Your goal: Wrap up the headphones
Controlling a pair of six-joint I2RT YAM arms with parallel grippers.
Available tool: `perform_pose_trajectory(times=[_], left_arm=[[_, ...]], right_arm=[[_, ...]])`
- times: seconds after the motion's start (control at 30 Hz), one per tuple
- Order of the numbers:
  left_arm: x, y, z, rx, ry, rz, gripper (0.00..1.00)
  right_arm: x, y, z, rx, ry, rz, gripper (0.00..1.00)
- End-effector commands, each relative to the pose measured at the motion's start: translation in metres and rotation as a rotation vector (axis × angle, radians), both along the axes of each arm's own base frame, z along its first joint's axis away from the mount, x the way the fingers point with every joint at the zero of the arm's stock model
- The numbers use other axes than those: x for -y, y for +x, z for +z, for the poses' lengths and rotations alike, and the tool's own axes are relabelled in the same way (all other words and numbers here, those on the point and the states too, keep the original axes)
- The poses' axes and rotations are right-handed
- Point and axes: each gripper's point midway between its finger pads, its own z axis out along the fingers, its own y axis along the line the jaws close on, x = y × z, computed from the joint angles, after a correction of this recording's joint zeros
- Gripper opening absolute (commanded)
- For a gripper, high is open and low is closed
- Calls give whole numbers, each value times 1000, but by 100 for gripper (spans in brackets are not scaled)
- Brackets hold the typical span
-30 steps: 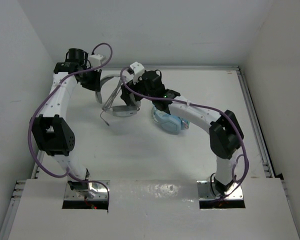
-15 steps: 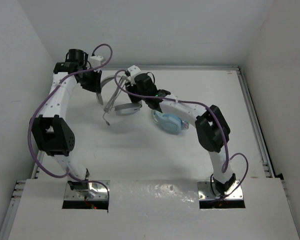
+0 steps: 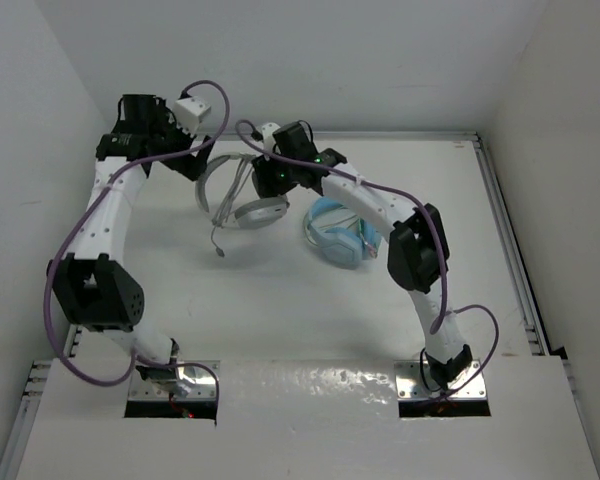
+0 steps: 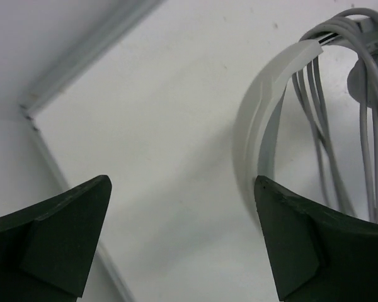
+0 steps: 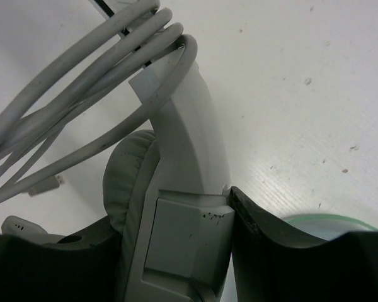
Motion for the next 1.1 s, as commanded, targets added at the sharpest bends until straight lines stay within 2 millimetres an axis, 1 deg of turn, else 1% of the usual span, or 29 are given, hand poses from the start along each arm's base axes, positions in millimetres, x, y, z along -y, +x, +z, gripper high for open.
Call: perform_pose_trajectory(times=[0.0,0.03,0.07,0.1,0.13,0.17,0.2,0.23,0.27,0.3,0.33,0.37,0.4,0.47,0.5,0.57,0.6,0.7,0.73,0.77,0.8,0.83,0.9,0.93,0.97,1.0,1.07], left_arm=[[1,5,102,411,106,-97,95],[2,-2,116,457,153,-146,94],[5,-5,121,466,175,-186,87],[11,-13,125,474,232,-293,81],[15,-19,124,477,264,-363,74],[25,-27,118,482,284,-460,67],[27,-42,99,416,303,-535,66],[30,-48,94,433,386,-653,66],[33,-56,89,427,408,-715,70],[39,-71,74,385,384,-785,75],[42,-79,73,412,422,-854,80],[44,-86,69,413,426,-890,89],[49,-94,56,391,395,-929,98],[62,-105,53,418,391,-984,100],[63,-102,47,430,391,-982,100],[67,-102,45,435,369,-957,100],[69,-95,52,470,373,-937,100],[77,-93,63,507,349,-917,100],[81,-94,65,514,344,-926,100],[84,-95,68,526,344,-932,100],[87,-96,68,534,347,-946,100],[89,-96,68,536,347,-957,100],[94,-97,59,535,374,-996,100],[95,-97,54,530,387,-1011,100],[95,-95,45,518,418,-1030,100],[97,-95,41,517,427,-1048,100],[97,-93,33,508,464,-1078,100]], right_arm=[[1,-14,32,-116,112,65,0],[4,-17,29,-141,115,60,0],[5,-19,31,-150,125,66,0],[8,-20,28,-184,146,65,0],[9,-20,28,-198,163,66,0],[15,-15,26,-215,179,54,0],[14,-17,26,-245,206,66,0],[14,-16,28,-270,239,58,0],[15,-14,29,-289,260,51,0],[18,-10,28,-304,278,38,0],[16,-10,34,-318,313,39,0],[15,-9,36,-325,329,35,0],[15,-6,39,-336,349,17,0],[16,-1,45,-331,377,8,0],[16,1,48,-337,397,4,0],[12,4,54,-352,439,-2,0],[12,6,56,-350,444,-10,0],[11,15,61,-341,465,-37,0],[10,17,62,-340,471,-40,0],[11,21,59,-345,471,-47,0],[11,24,63,-340,477,-52,0],[11,26,58,-348,472,-60,0],[13,31,59,-348,482,-68,0],[12,30,59,-351,483,-67,0],[13,29,58,-355,484,-71,0],[13,30,59,-348,490,-68,0],[12,28,61,-351,495,-64,0]])
